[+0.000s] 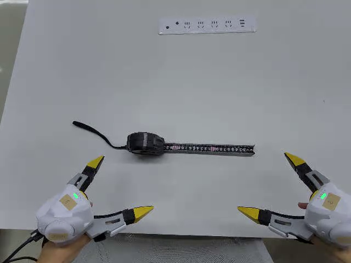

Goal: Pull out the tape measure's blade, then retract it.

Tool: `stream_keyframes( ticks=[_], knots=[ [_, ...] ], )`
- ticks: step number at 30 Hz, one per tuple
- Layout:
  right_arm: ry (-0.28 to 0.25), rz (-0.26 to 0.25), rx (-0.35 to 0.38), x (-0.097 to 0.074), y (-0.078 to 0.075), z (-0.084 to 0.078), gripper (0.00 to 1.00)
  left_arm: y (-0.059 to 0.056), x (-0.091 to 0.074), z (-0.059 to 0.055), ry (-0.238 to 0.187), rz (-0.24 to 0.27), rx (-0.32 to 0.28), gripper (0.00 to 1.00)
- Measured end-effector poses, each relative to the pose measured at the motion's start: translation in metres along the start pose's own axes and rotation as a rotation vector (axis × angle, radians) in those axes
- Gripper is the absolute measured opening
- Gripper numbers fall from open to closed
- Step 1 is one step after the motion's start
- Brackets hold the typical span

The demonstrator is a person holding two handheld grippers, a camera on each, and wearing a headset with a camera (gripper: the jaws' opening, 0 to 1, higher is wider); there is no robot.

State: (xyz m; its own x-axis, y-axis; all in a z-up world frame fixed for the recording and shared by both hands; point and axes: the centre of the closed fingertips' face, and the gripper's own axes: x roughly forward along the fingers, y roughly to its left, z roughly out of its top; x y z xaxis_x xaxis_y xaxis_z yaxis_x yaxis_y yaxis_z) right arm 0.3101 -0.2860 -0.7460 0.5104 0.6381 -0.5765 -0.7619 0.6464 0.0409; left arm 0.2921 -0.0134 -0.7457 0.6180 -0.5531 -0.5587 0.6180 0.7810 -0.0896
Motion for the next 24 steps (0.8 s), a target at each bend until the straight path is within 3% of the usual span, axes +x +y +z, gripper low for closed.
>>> stream_keyframes(
  ticks=[15,24],
  knots=[
    [0.01,0.007,-0.012,-0.0002,0.0002,-0.0012,1.0,0.0029,-0.0003,0.0019,-0.009,0.024,-0.012,1.0],
    [0.016,0.017,-0.025,-0.0002,-0.0005,-0.0038,0.98,-0.0052,0.0086,0.007,-0.017,0.034,-0.021,1.0]
  ],
)
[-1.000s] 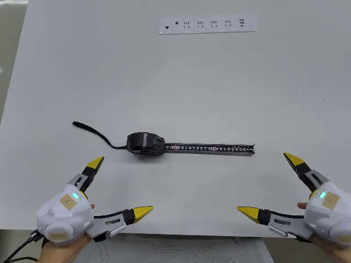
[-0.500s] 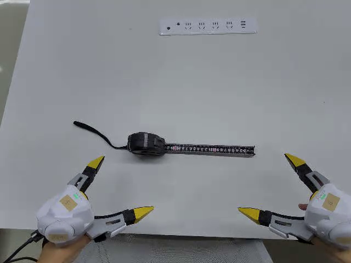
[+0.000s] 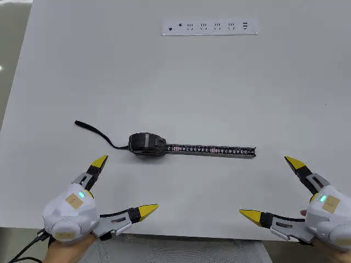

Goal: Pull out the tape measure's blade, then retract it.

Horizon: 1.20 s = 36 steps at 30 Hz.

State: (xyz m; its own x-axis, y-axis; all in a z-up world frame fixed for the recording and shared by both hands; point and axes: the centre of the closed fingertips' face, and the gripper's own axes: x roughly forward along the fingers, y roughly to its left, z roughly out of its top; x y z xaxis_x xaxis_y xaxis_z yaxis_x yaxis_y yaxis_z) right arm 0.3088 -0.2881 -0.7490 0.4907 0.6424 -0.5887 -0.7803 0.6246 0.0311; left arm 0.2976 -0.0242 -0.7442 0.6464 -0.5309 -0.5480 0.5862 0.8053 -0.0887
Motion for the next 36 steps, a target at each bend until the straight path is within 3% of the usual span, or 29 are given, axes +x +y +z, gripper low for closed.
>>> stream_keyframes(
  ticks=[10,13,19,30,36],
  knots=[
    [0.013,0.049,-0.102,0.004,-0.005,-0.005,0.91,-0.004,0.018,0.005,-0.002,0.081,-0.036,1.0],
    [0.019,0.066,-0.128,0.006,-0.01,-0.005,0.87,0.001,0.022,0.01,-0.011,0.132,-0.074,1.0],
    [0.033,0.111,-0.187,0.013,-0.018,-0.005,0.79,0.016,0.028,0.016,-0.02,0.222,-0.092,1.0],
    [0.067,0.191,-0.268,0.029,-0.03,-0.009,0.62,0.021,0.045,0.017,-0.031,0.28,-0.156,0.96],
    [0.097,0.246,-0.316,0.039,-0.034,-0.012,0.51,0.033,0.051,0.014,-0.031,0.356,-0.207,0.94]
  ],
)
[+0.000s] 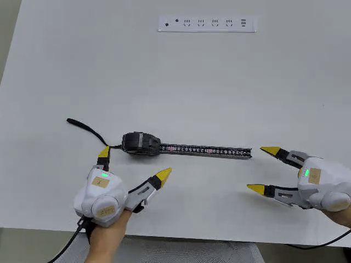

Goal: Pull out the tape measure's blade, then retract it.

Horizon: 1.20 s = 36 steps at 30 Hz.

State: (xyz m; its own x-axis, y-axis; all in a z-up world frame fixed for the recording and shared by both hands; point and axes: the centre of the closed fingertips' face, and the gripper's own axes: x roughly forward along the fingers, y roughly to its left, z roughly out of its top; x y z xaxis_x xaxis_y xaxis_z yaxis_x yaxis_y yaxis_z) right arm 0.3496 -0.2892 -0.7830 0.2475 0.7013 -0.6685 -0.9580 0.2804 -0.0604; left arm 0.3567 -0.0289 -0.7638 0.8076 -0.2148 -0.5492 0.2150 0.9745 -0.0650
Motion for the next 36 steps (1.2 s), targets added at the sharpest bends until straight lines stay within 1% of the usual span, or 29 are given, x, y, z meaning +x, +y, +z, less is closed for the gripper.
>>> stream_keyframes(
  ticks=[2,4,6,7,9,10,16,22,28,29,32,36],
  knots=[
    [0.003,0.011,-0.011,0.003,-0.002,0.0,0.49,0.002,0.003,0.0,0.003,0.02,-0.019,0.92],
    [0.01,0.022,-0.021,0.006,-0.004,0.0,0.45,0.002,0.007,-0.001,0.007,0.029,-0.034,0.92],
    [0.016,0.029,-0.032,0.01,-0.008,-0.002,0.4,0.001,0.01,-0.001,0.01,0.04,-0.03,0.91],
    [0.021,0.034,-0.038,0.012,-0.01,-0.003,0.39,0.001,0.012,-0.002,0.012,0.045,-0.032,0.91],
    [0.03,0.042,-0.053,0.015,-0.013,-0.005,0.35,0.002,0.014,-0.002,0.017,0.055,-0.038,0.91],
    [0.032,0.048,-0.059,0.017,-0.014,-0.006,0.34,0.003,0.016,-0.002,0.019,0.059,-0.052,0.91],
    [0.048,0.067,-0.09,0.028,-0.022,-0.01,0.28,0.004,0.025,-0.003,0.029,0.076,-0.078,0.86],
    [0.063,0.088,-0.108,0.034,-0.028,-0.015,0.22,0.01,0.033,-0.003,0.037,0.102,-0.116,0.83],
    [0.075,0.111,-0.116,0.038,-0.026,-0.02,0.17,0.011,0.04,-0.004,0.049,0.116,-0.142,0.79],
    [0.07,0.112,-0.114,0.038,-0.025,-0.019,0.15,0.011,0.041,-0.005,0.051,0.118,-0.145,0.79],
    [0.074,0.118,-0.125,0.038,-0.024,-0.018,0.15,0.008,0.044,-0.004,0.055,0.12,-0.149,0.79],
    [0.083,0.122,-0.116,0.038,-0.025,-0.019,0.14,0.011,0.045,-0.005,0.062,0.135,-0.154,0.79]
  ],
)
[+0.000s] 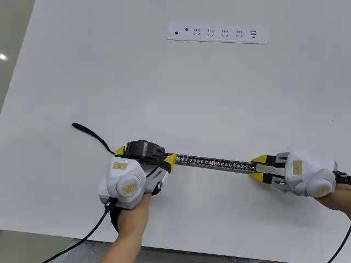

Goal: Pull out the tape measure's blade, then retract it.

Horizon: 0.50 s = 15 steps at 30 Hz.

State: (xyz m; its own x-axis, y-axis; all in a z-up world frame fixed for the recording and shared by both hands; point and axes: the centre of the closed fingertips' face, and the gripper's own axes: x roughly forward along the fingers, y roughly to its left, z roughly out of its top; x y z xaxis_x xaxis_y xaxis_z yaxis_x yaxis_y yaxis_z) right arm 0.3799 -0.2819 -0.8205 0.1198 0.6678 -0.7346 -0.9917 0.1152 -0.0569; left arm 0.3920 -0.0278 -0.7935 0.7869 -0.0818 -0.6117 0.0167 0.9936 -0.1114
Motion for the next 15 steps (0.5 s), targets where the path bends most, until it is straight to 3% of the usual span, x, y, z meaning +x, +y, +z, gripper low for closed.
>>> stream_keyframes(
  ticks=[15],
  knots=[
    [0.017,0.002,0.024,0.001,-0.001,-0.002,0.12,0.011,0.008,-0.009,0.035,0.069,-0.04,0.7]
  ],
)
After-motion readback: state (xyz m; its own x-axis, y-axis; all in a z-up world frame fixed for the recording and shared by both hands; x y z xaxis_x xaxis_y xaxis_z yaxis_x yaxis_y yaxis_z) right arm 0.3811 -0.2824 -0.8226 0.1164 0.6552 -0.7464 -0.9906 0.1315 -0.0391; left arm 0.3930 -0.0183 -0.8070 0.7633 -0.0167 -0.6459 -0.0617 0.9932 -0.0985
